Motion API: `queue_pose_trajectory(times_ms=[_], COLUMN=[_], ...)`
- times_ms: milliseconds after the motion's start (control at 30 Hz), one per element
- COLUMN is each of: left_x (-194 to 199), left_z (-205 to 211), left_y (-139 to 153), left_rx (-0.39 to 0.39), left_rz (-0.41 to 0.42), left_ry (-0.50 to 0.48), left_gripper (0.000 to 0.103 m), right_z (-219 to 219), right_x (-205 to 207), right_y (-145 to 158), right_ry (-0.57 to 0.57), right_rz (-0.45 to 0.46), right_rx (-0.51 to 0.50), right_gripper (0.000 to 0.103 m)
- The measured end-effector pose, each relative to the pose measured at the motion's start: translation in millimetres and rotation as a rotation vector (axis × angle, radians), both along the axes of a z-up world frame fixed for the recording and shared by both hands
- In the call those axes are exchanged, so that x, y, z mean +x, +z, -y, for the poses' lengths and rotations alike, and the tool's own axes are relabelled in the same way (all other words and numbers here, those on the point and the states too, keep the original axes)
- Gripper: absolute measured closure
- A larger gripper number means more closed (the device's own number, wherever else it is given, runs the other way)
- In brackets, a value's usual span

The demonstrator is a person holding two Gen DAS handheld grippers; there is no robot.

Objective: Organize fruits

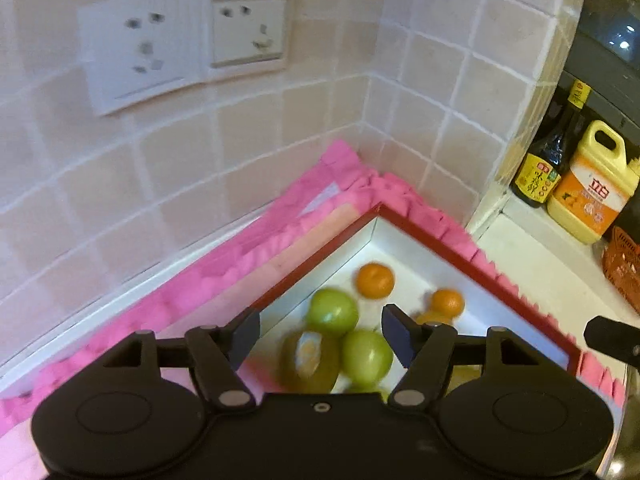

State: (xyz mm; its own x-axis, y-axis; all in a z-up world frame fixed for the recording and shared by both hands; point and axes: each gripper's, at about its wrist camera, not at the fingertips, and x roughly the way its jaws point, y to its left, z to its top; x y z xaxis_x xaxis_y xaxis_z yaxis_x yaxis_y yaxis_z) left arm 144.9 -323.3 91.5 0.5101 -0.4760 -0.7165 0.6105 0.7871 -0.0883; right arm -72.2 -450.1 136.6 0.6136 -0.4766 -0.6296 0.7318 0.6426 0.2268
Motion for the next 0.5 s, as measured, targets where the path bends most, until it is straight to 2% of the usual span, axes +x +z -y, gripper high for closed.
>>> queue_pose_trajectory(times_ms=[100,233,367,500], left_x=[-25,-56,-86,-108], left_z=[-23,-47,-67,-83], left_y=[0,-12,-32,-52], left_rx=[0.008,0.017,0.048,0.075], left_rz=[0.002,-0.034,-0.037,-0.062], left_ry=[0.004,0.010,0.036,0.072], left_gripper=[0.022,0.022,0.022,0.022], right_z=[-34,-77,-110,-124], right_x=[-1,-3,-13,-27], right_y=[4,-3,-18,-37], right_ry=[0.056,0.108,0.128,0.135], right_rz=[-0.073,-0.163,-0.217,-0.246], right_rx=[-0.049,-0.074,-0.066,-0.017], right_gripper=[0.004,0.004,0.004,0.004])
